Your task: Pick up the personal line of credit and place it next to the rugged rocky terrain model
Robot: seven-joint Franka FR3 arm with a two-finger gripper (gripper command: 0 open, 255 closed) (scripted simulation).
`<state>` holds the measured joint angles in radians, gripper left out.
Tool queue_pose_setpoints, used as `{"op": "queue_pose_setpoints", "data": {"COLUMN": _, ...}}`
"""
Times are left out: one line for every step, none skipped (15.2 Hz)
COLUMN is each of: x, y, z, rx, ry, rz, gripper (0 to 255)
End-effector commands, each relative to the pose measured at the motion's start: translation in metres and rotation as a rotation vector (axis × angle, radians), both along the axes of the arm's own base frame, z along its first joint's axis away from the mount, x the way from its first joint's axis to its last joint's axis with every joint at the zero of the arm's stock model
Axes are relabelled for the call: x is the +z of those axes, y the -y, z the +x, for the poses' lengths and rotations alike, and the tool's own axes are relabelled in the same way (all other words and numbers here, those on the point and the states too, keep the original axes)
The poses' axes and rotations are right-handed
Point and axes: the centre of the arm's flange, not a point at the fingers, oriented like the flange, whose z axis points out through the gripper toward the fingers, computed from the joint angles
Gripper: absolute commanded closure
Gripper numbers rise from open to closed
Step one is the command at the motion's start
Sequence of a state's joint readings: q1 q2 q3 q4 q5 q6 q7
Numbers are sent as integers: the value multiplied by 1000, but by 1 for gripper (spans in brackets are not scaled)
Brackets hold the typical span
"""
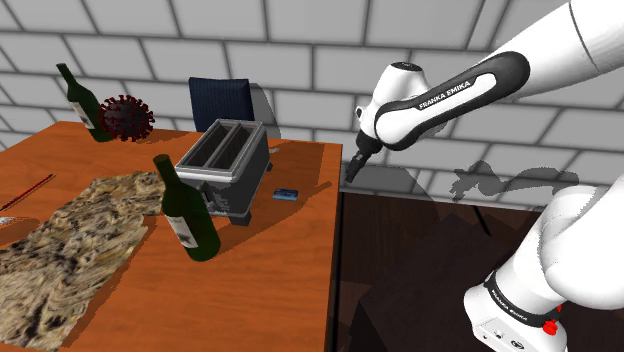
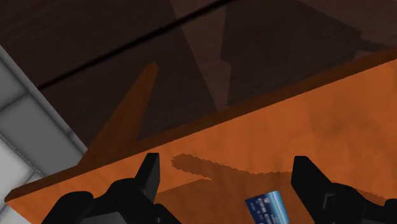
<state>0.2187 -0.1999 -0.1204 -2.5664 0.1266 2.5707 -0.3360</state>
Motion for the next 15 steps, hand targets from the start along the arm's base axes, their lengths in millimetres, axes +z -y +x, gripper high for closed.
{"op": "queue_pose_setpoints", "data": {"x": -15, "y": -10, "z": 15, "rx": 45, "ry": 39, "rz": 15, "gripper": 0}}
{"op": "queue_pose_setpoints", "data": {"x": -22, "y": -15, "z": 23, "rx": 67, "ry": 56, "rz": 23, "gripper": 0}}
{"op": "queue_pose_setpoints", "data": {"x": -28, "y": -21, "z": 30, "rx": 89, "ry": 74, "rz": 32, "gripper": 0}}
{"op": "queue_pose_setpoints", "data": {"x": -34, "y": -26, "z": 38, "rx": 111, "ry": 91, "rz": 40, "gripper": 0}}
{"op": "queue_pose_setpoints", "data": {"x": -40, "y": -32, "z": 45, "rx": 133, "ry": 109, "rz": 48, "gripper": 0}}
{"op": "queue_pose_setpoints", "data": {"x": -45, "y": -38, "z": 53, "rx": 155, "ry": 126, "rz": 56, "gripper": 0}}
{"op": "queue_pose_setpoints", "data": {"x": -51, "y": -44, "z": 60, "rx": 177, "ry": 144, "rz": 64, "gripper": 0}}
{"op": "queue_pose_setpoints", "data": {"x": -56, "y": -50, "z": 68, "rx": 199, "ry": 162, "rz": 72, "gripper": 0}}
{"op": "queue_pose_setpoints", "data": {"x": -61, "y": -57, "z": 75, "rx": 221, "ry": 179, "rz": 81, "gripper": 0}}
{"op": "queue_pose_setpoints", "data": {"x": -66, "y": -64, "z": 82, "rx": 244, "ry": 197, "rz": 89, "gripper": 0}}
{"op": "queue_pose_setpoints", "data": {"x": -71, "y": -71, "z": 89, "rx": 266, "ry": 214, "rz": 97, "gripper": 0}}
{"op": "queue_pose_setpoints", "data": {"x": -76, "y": -78, "z": 97, "rx": 288, "ry": 232, "rz": 105, "gripper": 0}}
{"op": "queue_pose_setpoints", "data": {"x": -80, "y": -85, "z": 104, "rx": 310, "ry": 249, "rz": 113, "gripper": 0}}
{"op": "queue_pose_setpoints", "data": {"x": -84, "y": -93, "z": 111, "rx": 332, "ry": 267, "rz": 122, "gripper": 0}}
{"op": "queue_pose_setpoints", "data": {"x": -88, "y": -100, "z": 117, "rx": 354, "ry": 284, "rz": 130, "gripper": 0}}
